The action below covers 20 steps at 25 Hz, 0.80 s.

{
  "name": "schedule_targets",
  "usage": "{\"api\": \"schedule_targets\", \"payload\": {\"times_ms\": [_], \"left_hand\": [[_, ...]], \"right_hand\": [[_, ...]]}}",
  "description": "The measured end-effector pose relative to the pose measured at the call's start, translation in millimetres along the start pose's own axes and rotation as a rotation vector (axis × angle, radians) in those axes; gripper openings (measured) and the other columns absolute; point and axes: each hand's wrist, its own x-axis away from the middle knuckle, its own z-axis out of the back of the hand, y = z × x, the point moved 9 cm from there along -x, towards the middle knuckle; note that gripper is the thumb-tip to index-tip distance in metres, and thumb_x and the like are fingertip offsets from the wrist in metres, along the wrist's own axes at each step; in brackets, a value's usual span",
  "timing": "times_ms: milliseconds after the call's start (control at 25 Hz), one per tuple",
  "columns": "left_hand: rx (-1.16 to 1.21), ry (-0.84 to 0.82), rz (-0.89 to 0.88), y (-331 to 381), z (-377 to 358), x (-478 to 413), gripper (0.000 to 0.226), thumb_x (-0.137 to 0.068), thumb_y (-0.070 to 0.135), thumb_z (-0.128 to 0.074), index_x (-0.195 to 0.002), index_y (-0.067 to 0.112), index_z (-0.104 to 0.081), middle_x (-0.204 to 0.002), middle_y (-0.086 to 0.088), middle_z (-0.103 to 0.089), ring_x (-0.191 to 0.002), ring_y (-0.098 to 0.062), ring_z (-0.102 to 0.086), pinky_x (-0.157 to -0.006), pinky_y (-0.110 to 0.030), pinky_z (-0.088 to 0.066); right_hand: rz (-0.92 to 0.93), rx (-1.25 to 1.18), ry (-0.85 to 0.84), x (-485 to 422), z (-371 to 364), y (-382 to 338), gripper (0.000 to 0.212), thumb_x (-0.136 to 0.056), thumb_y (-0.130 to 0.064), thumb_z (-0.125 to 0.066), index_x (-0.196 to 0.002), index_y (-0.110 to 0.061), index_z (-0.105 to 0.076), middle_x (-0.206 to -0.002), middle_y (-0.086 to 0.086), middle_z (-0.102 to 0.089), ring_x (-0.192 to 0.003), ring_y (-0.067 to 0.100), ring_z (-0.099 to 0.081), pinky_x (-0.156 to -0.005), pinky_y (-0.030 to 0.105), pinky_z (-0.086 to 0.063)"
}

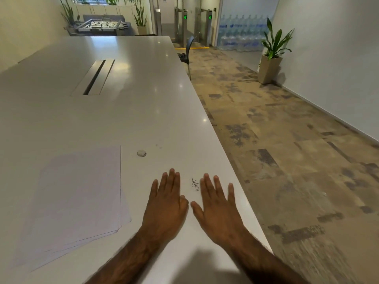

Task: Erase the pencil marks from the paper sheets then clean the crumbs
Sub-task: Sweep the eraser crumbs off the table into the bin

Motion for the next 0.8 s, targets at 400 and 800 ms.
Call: {"api": "schedule_targets", "payload": {"times_ms": [400,800], "left_hand": [[-0.043,-0.036,-0.022,-24.1,5.3,-28.1,0.067,-0.107,0.036,-0.015,-0.165,0.012,0.009,-0.173,-0.007,0.015,-0.160,-0.022,0.013,-0.129,-0.044,0.008],[0.082,0.013,-0.141,8.4,-6.9,16.2,0.073,-0.101,0.058,0.006,-0.163,0.022,0.018,-0.169,0.006,0.028,-0.155,-0.010,0.026,-0.126,-0.034,0.017]], "right_hand": [[0.249,-0.010,-0.049,-40.8,15.0,-1.6,0.058,-0.110,-0.049,-0.011,-0.164,-0.035,0.007,-0.168,-0.022,0.018,-0.153,0.008,0.027,-0.126,0.057,0.007],[-0.039,-0.276,0.159,27.5,18.6,35.0,0.061,-0.109,-0.038,-0.014,-0.162,-0.030,0.014,-0.168,-0.018,0.023,-0.153,0.003,0.025,-0.129,0.045,0.005]]}}
